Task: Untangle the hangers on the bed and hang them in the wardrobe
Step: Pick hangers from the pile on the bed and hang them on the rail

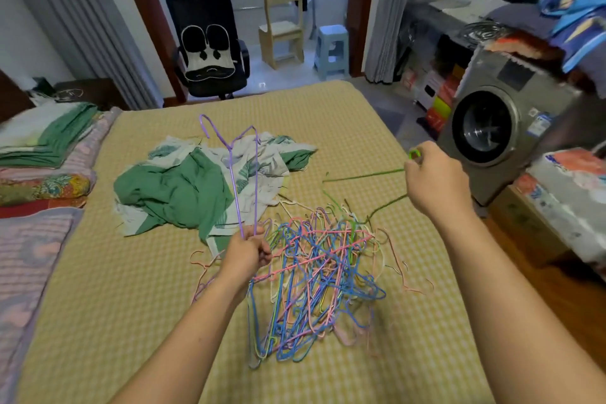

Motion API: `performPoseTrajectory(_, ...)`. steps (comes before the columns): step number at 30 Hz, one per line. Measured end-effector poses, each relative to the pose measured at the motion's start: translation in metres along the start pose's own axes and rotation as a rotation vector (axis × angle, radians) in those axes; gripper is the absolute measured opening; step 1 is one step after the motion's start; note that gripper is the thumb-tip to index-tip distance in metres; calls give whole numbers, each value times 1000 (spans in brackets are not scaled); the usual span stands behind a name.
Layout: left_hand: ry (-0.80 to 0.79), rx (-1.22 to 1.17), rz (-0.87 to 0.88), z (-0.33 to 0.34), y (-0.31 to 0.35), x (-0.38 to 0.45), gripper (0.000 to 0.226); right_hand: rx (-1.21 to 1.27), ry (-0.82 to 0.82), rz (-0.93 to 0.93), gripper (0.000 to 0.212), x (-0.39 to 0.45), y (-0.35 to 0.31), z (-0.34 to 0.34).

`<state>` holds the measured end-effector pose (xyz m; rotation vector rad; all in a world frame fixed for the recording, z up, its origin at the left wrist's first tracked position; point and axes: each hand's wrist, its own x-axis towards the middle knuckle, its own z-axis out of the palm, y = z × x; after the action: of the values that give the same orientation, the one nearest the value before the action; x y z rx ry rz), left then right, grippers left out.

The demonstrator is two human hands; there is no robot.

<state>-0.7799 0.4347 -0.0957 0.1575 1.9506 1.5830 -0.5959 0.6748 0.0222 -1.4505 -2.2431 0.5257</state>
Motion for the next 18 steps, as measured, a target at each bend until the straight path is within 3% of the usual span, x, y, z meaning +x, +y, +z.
performPoseTrajectory(5, -36, -74, -74, -1, -35, -32, 22, 1107, -206, 846, 13, -83, 77, 67)
performPoseTrajectory(8, -115, -84, -139, -17, -63, -49, 21, 1556, -330, 1142, 14, -167, 85, 107)
performPoseTrajectory(9, -156, -94, -154, -21, -71, -54, 20, 1669, -354, 1179, 27, -191, 80, 120)
performPoseTrajectory(11, -244, -152, -186, -29, -81, -66, 23, 1838, -329, 1208, 82, -236, 68, 152)
performPoseTrajectory(12, -309, -175, -205, -36, -84, -71, 23, 1908, -278, 1216, 93, -260, 56, 165)
performPoseTrajectory(13, -373, -198, -219, -42, -86, -74, 22, 1956, -234, 1218, 84, -279, 42, 176)
performPoseTrajectory(15, -496, -200, -234, -57, -88, -78, 20, 2020, -156, 1214, 46, -308, 9, 182)
performPoseTrajectory(18, -691, -74, -248, -85, -96, -82, 28, 2015, -96, 1174, 23, -350, -34, 188)
